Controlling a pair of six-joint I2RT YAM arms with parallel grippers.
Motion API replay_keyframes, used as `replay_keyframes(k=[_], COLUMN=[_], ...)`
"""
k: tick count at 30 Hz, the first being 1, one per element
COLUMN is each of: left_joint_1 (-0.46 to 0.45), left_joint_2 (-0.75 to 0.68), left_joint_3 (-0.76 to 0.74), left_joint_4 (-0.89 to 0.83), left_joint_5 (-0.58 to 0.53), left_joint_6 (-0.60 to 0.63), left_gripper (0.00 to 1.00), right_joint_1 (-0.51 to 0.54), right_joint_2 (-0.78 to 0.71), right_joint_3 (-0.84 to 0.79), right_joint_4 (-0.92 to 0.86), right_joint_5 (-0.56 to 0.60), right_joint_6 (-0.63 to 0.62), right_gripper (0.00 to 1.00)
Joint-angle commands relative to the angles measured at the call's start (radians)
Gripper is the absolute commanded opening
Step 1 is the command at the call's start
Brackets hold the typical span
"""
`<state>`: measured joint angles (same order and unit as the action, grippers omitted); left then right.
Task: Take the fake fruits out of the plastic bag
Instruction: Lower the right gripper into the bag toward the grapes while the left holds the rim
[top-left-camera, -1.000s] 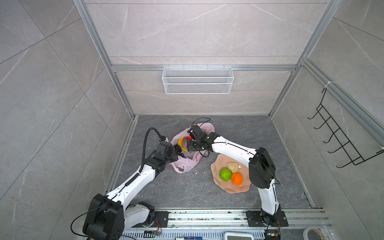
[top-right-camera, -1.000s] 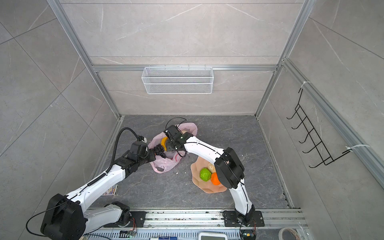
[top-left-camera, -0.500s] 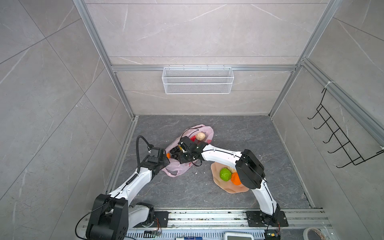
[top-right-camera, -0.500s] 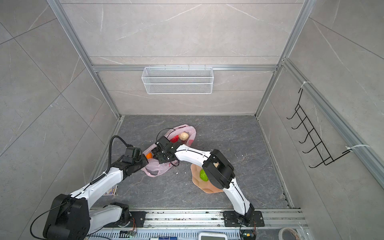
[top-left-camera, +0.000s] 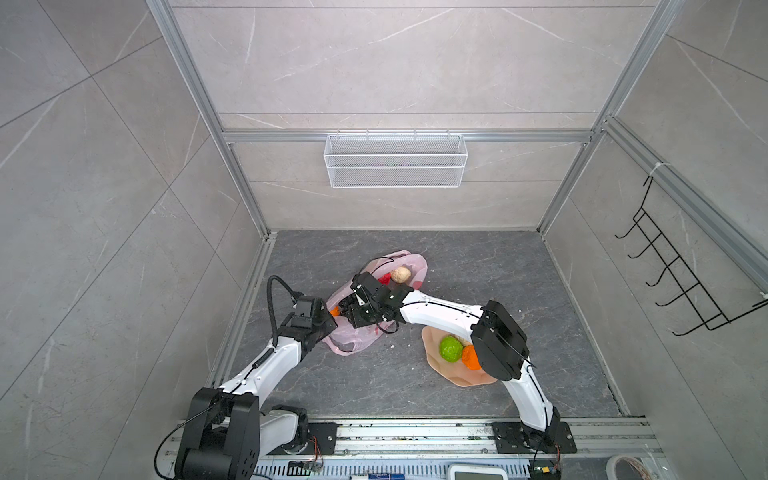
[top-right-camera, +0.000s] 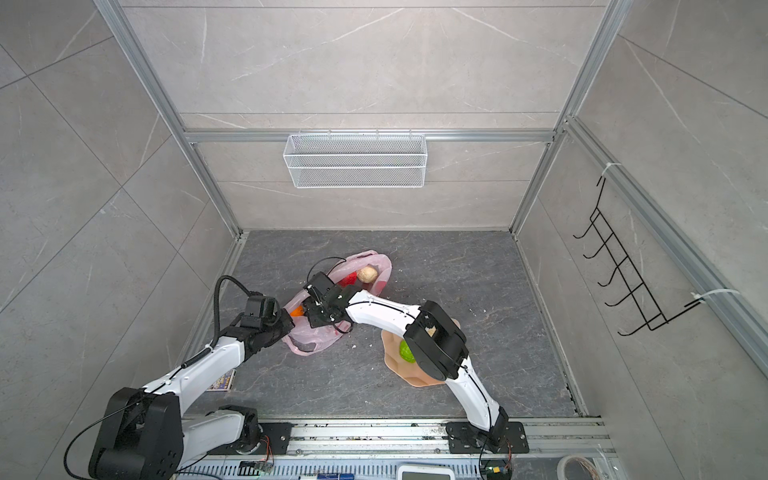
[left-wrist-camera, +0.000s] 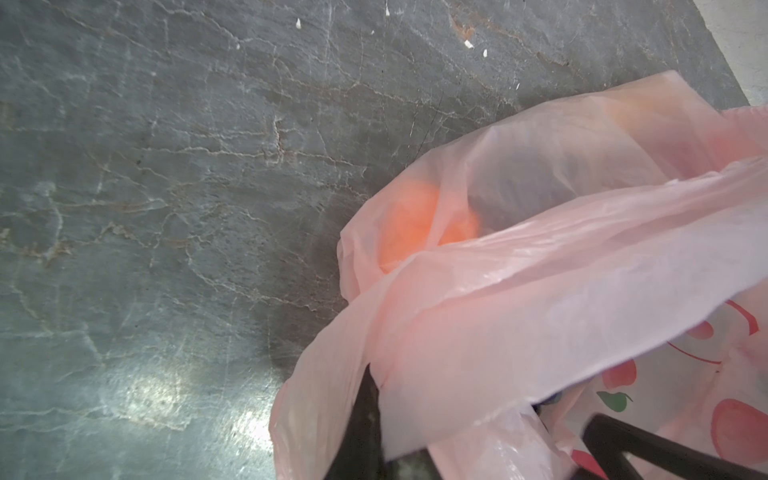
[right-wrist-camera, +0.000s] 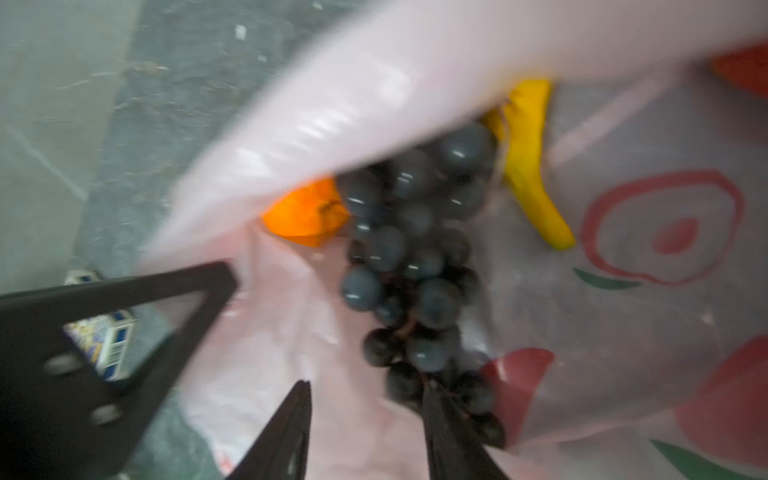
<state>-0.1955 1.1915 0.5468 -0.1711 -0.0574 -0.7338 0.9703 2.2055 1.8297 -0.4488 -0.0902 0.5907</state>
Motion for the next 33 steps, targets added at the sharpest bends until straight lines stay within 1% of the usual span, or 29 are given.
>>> replay_keyframes(k=[1, 8, 14, 20, 27, 33], left_joint_1=[0.004, 0.004, 0.004, 0.004, 0.004, 0.003], left_joint_2=[-0.026, -0.025, -0.034, -0.042, -0.059, -0.079], left_joint_3=[-0.011, -0.019, -0.021, -0.033, -0.054, -0.066], left_joint_4=[0.023, 0.025, 0.021, 0.027, 0.028, 0.024], left_joint_5=[0.010, 0.013, 0.016, 0.022, 0.028, 0.030], left_joint_6=[-0.012, -0.008, -0.004, -0.008, -0.017, -0.021], left_gripper=[0.03, 0.03, 0.03, 0.03, 0.03, 0.03], right_joint_1=[0.005, 0.005, 0.005, 0.003, -0.003, -0.006], right_joint_2=[0.045, 0.139, 0.175, 0.203, 0.267, 0.292], right_joint_3=[0.094, 0.190, 0.200, 0.224, 0.300, 0.340], right_joint_4=[-0.005, -0.028, -0.010, -0.018, -0.047, -0.074], right_joint_5=[-0.024, -0.026, -0.046, -0.025, -0.027, 0.004], right_joint_6=[0.041, 0.114, 0.131, 0.137, 0.161, 0.168], right_gripper=[0.42, 0.30, 0.26, 0.26, 0.25, 0.24])
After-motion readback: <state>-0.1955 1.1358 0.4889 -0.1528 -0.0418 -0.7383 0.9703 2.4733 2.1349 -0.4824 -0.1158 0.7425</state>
